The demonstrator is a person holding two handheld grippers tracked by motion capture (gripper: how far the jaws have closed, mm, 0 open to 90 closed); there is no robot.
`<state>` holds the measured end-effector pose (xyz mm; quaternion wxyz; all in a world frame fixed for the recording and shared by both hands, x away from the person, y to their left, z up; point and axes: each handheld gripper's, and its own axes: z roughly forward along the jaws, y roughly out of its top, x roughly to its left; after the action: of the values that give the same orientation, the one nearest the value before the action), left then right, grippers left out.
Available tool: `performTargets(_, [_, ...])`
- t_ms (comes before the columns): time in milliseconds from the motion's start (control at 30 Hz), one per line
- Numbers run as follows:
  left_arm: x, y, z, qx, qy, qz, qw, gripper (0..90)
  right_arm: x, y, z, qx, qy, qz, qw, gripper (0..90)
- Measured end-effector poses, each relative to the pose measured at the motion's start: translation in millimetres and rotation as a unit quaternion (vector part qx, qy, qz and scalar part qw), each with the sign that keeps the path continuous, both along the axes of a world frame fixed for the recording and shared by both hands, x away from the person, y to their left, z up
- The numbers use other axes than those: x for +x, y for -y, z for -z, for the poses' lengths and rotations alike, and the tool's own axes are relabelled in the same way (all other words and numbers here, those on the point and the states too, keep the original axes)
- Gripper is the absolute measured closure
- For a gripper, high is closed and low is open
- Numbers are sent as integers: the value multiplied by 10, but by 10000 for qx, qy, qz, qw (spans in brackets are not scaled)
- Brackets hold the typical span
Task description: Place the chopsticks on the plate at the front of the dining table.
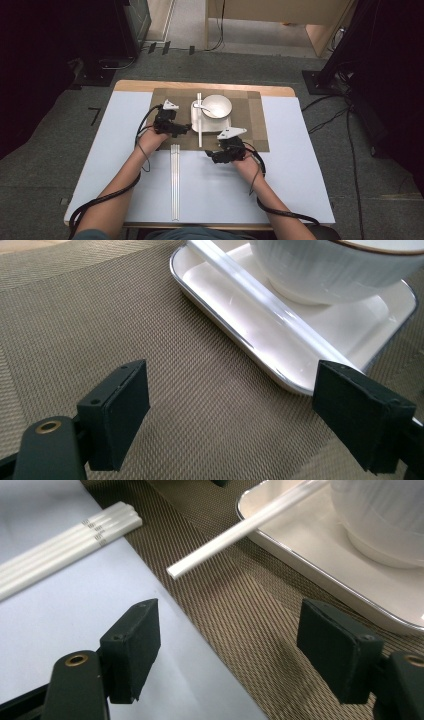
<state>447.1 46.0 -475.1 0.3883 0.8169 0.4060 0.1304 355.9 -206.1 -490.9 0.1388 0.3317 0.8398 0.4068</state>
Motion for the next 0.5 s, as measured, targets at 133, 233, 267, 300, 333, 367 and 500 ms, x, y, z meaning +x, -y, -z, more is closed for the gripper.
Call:
performTargets(133, [-88,-31,-26,76,16,71,9999,150,19,74,-19,21,-61,16,10000,255])
performTargets(233, [-150,-52,-42,71,1,96,9999,150,32,146,-31,49,-25,-57,10000,255])
performTargets(267, [-169,-58,-43,44,-30,98,9999,150,32,172,-36,52,37,-76,10000,255])
performTargets(300, [-188,-64,-43,42,-54,104,9999,150,32,196,-42,57,50,-62,10000,255])
performTargets(333, [-205,-70,-42,62,-55,117,9999,150,41,222,-46,59,62,-54,9999,255])
performTargets(367, [-228,-80,-38,84,-50,121,9999,150,47,247,-53,63,58,-36,10000,255])
performTargets(500, [-290,-136,-27,128,-72,114,9998,150,63,344,-72,126,53,28,9999,255])
